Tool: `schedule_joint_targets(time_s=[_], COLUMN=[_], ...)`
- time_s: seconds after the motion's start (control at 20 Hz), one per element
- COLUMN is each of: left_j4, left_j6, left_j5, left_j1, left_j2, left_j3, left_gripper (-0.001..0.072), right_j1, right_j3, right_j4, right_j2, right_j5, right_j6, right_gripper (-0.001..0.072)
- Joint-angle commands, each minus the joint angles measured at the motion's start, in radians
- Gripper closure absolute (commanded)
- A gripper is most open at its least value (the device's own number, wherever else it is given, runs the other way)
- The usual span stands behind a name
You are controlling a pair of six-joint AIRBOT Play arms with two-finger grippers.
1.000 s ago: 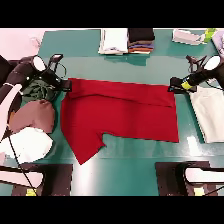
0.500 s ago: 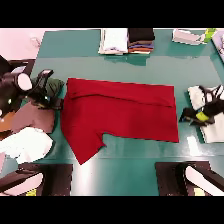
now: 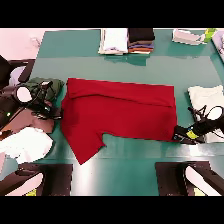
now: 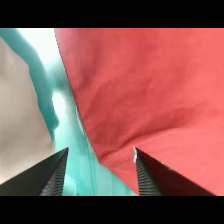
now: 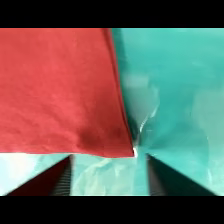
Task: Fold the shirts.
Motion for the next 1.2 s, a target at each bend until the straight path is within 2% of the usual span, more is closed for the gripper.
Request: schedule_joint_targets(time_s=[0.0,0.1,0.2,0.3,0.35,0.55,0.75,1.0,1.15], left_j4=[-0.001,-0.001,-0.001,-0.001,0.000,0.029,-0.022,-0.255,-0.267], left_j6=[-0.001,-0.001,-0.001,-0.001,0.000,-0.013,-0.058,-0.022,-0.022], left_j5=[-0.002,-0.004,-0.003,-0.005,-0.012,-0.077,-0.089,0.060,0.077], left_j1=[0.000,0.000,0.000,0.000,0.000,0.000,0.000,0.000,0.000], left_j2=[0.004,0.004,0.004,0.004,0.004,0.078,0.202,0.194,0.194], left_j3=[-0.006,-0.006,-0.006,-0.006,-0.006,-0.024,-0.178,-0.347,-0.367], left_gripper=[0.0207,0.0207,0.0207,0.0207,0.0207,0.0207,0.0205,0.0205,0.0205], right_j1=[0.083,0.110,0.112,0.111,0.112,0.112,0.113,0.113,0.113], right_j3=[-0.021,-0.021,-0.021,-0.021,-0.020,0.032,0.117,0.139,0.139], right_j4=[0.008,0.004,0.003,0.003,0.003,0.003,0.004,0.004,0.005], right_j2=[-0.007,-0.006,-0.006,-0.006,-0.006,-0.006,-0.006,-0.007,-0.007], right_j5=[-0.098,-0.117,-0.125,-0.129,-0.126,-0.079,-0.076,-0.075,-0.072], right_j6=[0.047,0.064,0.071,0.071,0.071,0.069,0.069,0.069,0.069], right_gripper=[0.0266,0.0276,0.0377,0.0659,0.0693,0.0694,0.0693,0.0693,0.0693])
